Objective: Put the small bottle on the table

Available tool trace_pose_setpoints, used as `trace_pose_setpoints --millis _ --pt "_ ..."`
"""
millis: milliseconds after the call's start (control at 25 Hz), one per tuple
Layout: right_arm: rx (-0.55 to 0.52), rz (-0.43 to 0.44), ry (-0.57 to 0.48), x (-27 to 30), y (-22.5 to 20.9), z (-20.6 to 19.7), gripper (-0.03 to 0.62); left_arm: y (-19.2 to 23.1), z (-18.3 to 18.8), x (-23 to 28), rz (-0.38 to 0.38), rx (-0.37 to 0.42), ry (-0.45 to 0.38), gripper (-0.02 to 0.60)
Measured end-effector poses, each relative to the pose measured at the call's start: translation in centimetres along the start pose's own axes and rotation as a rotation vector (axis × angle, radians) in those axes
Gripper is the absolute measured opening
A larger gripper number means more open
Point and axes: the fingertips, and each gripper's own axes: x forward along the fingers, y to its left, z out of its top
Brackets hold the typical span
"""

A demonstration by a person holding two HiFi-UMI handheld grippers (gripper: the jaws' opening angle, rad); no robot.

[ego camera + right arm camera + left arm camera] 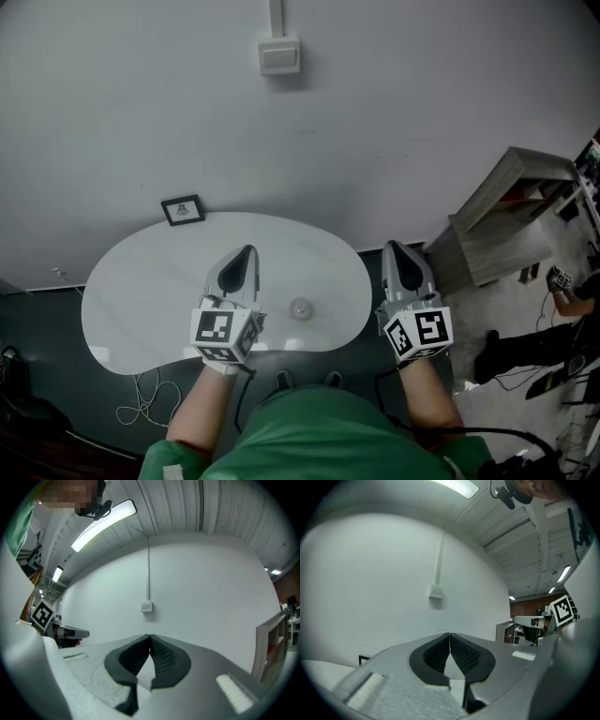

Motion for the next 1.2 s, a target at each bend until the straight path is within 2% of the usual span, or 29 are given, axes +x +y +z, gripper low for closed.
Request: trace_pose_setpoints --millis 720,1200 --pt "-0.049 -0.003 0.024 0.6 -0.1 -0.4 0.003 0.0 -1.0 0.8 -0.006 -0.014 0.030 0.012" --pt "-0.041 -0.002 0.041 0.0 0.3 -0.8 0.003 -0.2 -1.7 0.5 -0.011 -0.007 0.040 0.012"
